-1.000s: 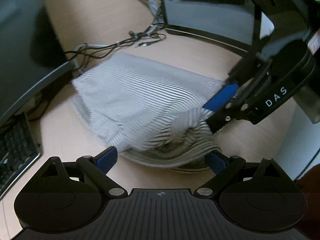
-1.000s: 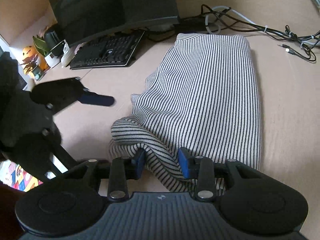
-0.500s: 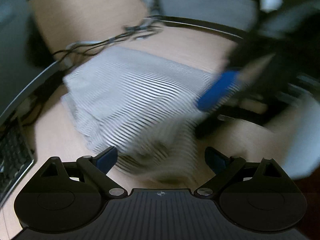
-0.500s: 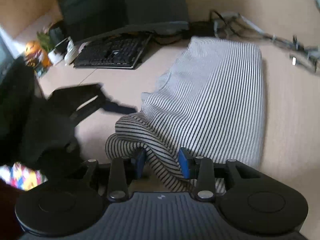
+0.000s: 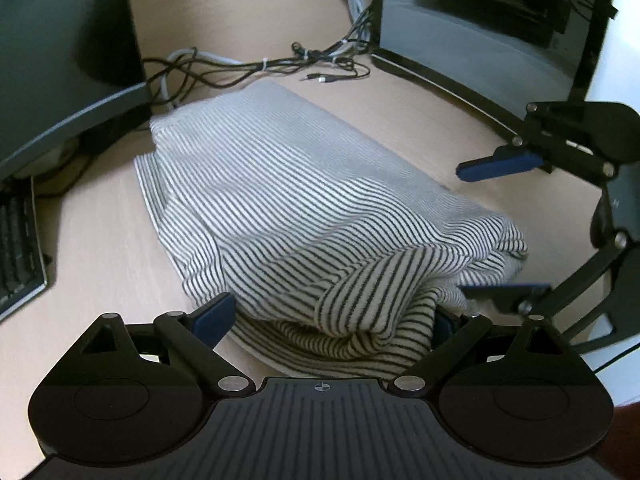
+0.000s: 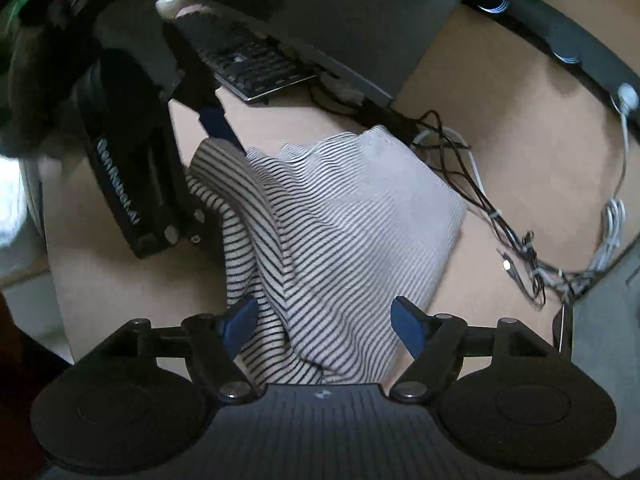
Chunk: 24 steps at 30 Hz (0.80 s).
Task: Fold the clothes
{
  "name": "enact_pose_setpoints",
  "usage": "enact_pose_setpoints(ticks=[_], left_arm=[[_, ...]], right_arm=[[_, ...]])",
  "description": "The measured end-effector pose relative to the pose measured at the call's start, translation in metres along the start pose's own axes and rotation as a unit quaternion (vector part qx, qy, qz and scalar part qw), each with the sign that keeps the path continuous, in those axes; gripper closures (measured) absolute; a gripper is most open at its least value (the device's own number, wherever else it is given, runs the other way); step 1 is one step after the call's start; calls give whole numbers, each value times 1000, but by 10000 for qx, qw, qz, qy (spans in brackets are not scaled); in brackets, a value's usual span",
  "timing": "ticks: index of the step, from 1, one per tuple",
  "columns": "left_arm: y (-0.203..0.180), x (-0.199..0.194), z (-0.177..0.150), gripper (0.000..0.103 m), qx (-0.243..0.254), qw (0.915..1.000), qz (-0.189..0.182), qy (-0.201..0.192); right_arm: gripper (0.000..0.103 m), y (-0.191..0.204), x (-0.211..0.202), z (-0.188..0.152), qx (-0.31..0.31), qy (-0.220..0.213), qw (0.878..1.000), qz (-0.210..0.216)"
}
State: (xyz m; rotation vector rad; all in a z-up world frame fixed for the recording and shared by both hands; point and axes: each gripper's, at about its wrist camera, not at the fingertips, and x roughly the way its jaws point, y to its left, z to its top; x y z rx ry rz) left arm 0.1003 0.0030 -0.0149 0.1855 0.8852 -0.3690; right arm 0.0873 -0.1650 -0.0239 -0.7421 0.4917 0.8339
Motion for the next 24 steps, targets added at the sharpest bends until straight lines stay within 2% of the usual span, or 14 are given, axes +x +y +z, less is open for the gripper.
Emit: enact_pose_setpoints(ticks=[3, 4, 6, 12, 14, 15, 17, 20, 23, 24], left_arm=[[4, -3, 1, 5, -126, 9999, -47, -35], [5, -4, 1, 5, -168, 9998, -64, -49], [7, -5, 1, 5, -243, 9996, -101, -78], [10, -7, 1, 5, -348, 9991, -205, -128], [12, -12, -2, 6, -434, 9985, -302, -156], [16, -18, -6, 6, -485, 9979, -381, -206], [32, -36, -13, 6, -593, 9960, -544, -396], [65, -62, -22, 6, -1012, 9879, -911, -737], [98, -72, -17, 6, -1299, 9812, -1031, -987], [106, -70, -13, 6, -1258, 9813, -1036, -1021]], right_arm=[[28, 2, -10, 6, -150, -187, 9996, 180], [23, 3, -15, 8, -182, -256, 9990, 304], [21, 10, -18, 9, -351, -251, 9983, 383], [21, 39, 16, 9, -1024, -96, 9946, -138], [36, 41, 28, 11, -1138, -39, 9929, -347], [61, 38, 30, 14, -1100, 70, 9933, -337], [64, 31, 35, 20, -1023, 288, 9938, -316], [69, 23, 23, 32, -914, 485, 9943, -257], [70, 21, 11, 45, -756, 748, 9943, -90], [70, 23, 9, 48, -751, 846, 9936, -24]])
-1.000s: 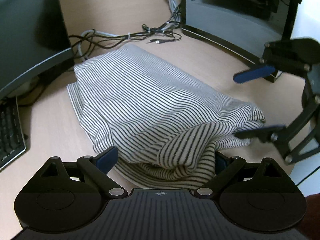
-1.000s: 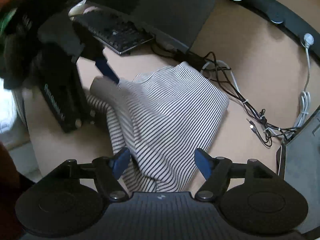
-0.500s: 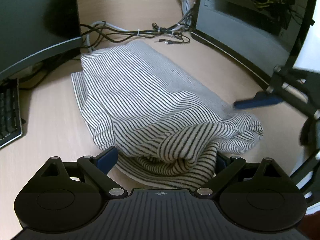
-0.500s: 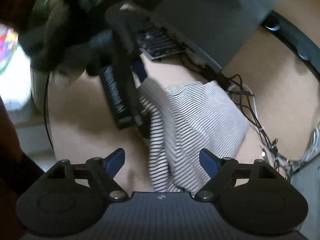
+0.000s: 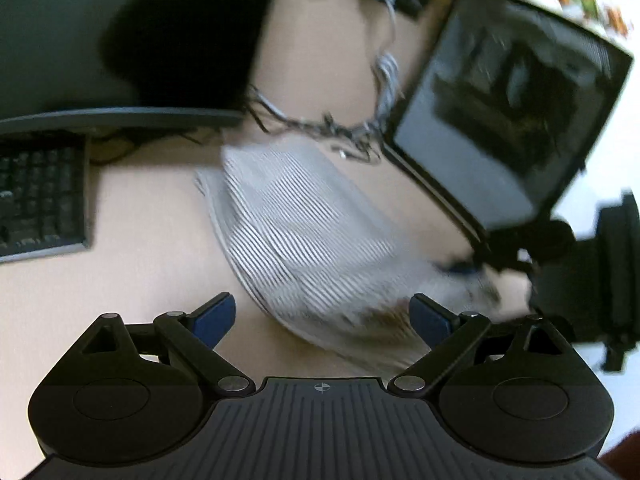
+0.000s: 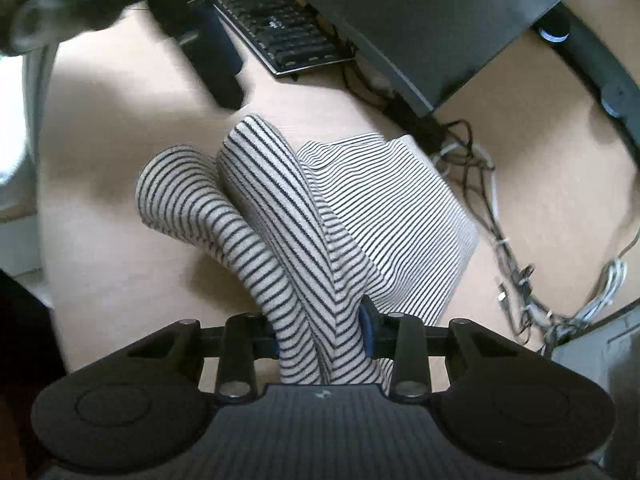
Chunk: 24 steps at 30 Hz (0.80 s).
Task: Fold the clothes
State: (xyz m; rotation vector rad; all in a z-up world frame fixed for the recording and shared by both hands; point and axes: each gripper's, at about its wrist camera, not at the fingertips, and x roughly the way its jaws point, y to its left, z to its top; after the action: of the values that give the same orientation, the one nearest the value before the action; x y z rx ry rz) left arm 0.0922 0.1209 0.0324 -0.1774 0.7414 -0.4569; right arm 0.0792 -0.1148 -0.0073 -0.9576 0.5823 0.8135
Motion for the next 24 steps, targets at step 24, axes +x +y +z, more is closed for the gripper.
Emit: enact_pose_setpoints(ticks=[24], left_arm=[[5, 104, 4, 36, 766, 9869, -1016, 988]], right_arm=[[70, -68, -48, 64, -617, 467, 9917, 1027]])
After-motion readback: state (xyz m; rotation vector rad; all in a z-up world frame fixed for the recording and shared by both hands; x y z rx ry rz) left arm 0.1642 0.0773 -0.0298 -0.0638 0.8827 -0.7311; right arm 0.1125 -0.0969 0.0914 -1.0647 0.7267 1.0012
